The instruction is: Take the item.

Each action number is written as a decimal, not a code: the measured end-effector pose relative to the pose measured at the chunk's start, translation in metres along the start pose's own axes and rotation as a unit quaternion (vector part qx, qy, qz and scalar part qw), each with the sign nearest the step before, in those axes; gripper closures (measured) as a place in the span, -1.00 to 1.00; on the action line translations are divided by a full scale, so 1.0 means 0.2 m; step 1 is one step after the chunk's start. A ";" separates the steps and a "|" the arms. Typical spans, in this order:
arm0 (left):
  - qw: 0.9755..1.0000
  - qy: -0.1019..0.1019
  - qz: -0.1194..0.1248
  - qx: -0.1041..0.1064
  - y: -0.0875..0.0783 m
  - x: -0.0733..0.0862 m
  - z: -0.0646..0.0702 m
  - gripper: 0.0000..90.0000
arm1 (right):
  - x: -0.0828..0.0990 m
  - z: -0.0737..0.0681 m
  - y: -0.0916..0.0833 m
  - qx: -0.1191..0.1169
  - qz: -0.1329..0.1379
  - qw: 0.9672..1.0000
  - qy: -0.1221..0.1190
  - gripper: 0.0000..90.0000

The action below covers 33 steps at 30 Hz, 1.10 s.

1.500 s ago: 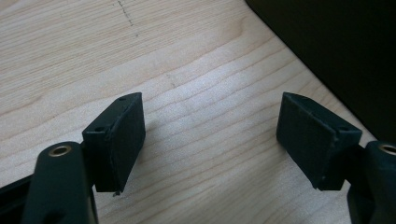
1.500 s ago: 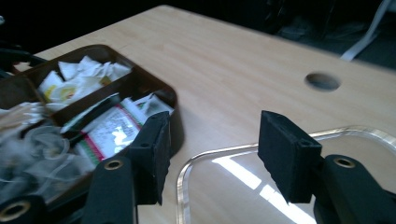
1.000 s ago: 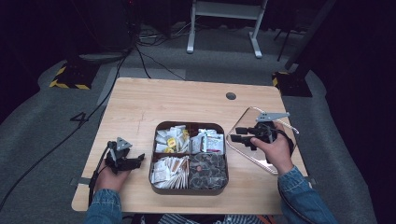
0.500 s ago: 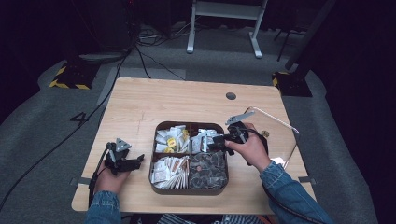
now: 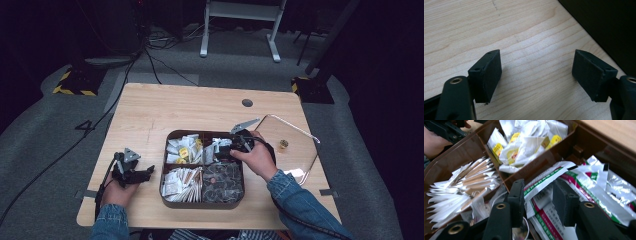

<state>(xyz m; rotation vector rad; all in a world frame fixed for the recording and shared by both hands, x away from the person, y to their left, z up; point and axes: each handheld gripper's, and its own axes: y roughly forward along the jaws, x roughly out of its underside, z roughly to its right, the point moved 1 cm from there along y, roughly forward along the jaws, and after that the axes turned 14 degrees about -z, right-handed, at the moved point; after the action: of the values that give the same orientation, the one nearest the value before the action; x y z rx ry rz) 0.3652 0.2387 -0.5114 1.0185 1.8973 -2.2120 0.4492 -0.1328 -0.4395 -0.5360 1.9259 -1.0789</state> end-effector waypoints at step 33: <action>1.000 0.000 0.000 0.000 0.00 0.00 0.00 -0.46 | -0.06 -0.03 0.04 0.025 -0.013 1.000 -0.007 0.99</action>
<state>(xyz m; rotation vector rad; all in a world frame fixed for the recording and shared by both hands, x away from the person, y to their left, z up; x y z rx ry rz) 0.3652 0.2387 -0.5114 1.0186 1.8972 -2.2122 0.4503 -0.1176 -0.4394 -0.5413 1.8788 -1.1348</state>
